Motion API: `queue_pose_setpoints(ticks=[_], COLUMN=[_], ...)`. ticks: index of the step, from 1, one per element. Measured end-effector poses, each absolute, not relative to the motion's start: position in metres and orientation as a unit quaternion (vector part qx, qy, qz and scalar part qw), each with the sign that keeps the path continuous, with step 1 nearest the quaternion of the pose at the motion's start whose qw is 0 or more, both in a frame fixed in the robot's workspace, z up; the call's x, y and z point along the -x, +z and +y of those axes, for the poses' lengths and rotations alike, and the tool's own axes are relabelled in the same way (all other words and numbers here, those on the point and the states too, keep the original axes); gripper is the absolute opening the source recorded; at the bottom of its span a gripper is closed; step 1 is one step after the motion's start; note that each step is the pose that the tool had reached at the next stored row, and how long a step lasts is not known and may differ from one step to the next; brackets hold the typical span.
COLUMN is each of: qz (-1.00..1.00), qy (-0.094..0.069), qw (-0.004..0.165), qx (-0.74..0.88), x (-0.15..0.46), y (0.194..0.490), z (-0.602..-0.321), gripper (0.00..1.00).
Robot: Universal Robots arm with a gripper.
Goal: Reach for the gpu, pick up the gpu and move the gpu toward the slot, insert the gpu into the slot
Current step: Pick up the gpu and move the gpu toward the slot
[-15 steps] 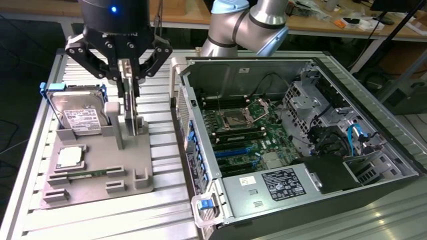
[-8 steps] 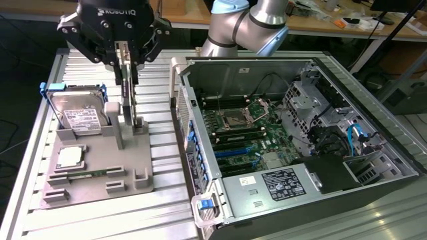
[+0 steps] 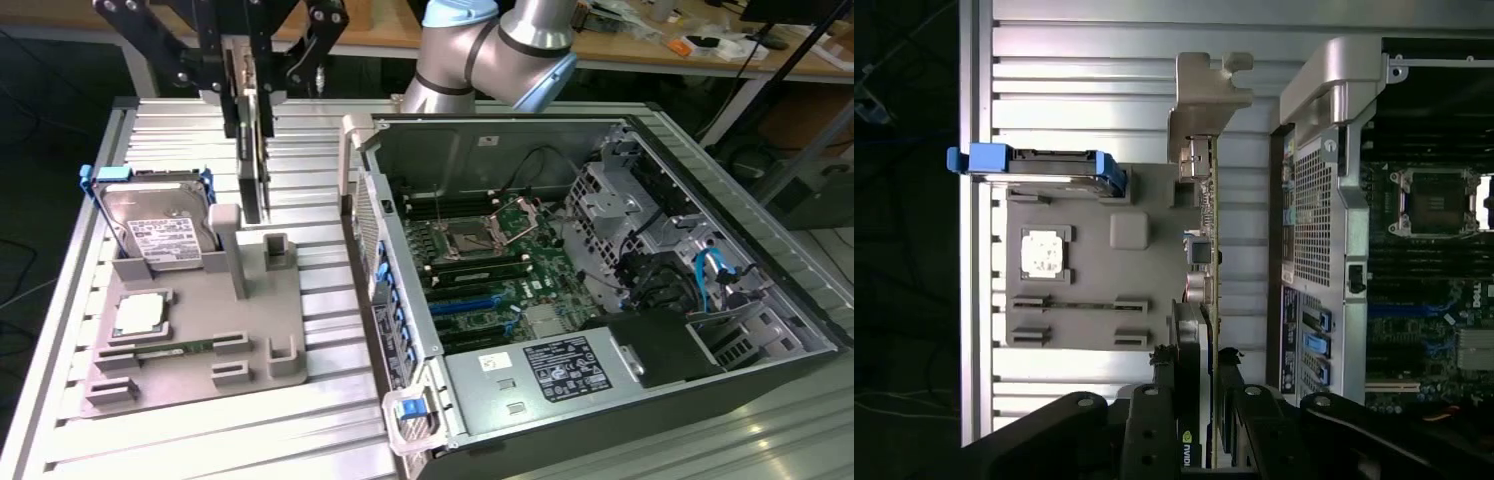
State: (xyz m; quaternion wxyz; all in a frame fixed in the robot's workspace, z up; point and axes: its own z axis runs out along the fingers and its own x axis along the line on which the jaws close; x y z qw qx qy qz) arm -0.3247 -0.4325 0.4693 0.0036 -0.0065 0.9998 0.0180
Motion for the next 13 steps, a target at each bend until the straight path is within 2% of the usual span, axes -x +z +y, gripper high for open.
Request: queue_pose_setpoints(ticks=[3, 13], qz=[1.000, 1.000], qy=[0.018, 0.019], qw=[0.004, 0.001], qx=[0.006, 0.007], x=[0.325, 0.284], y=[0.480, 0.481], z=[-0.432, -0.433], gripper=[0.27, 0.27])
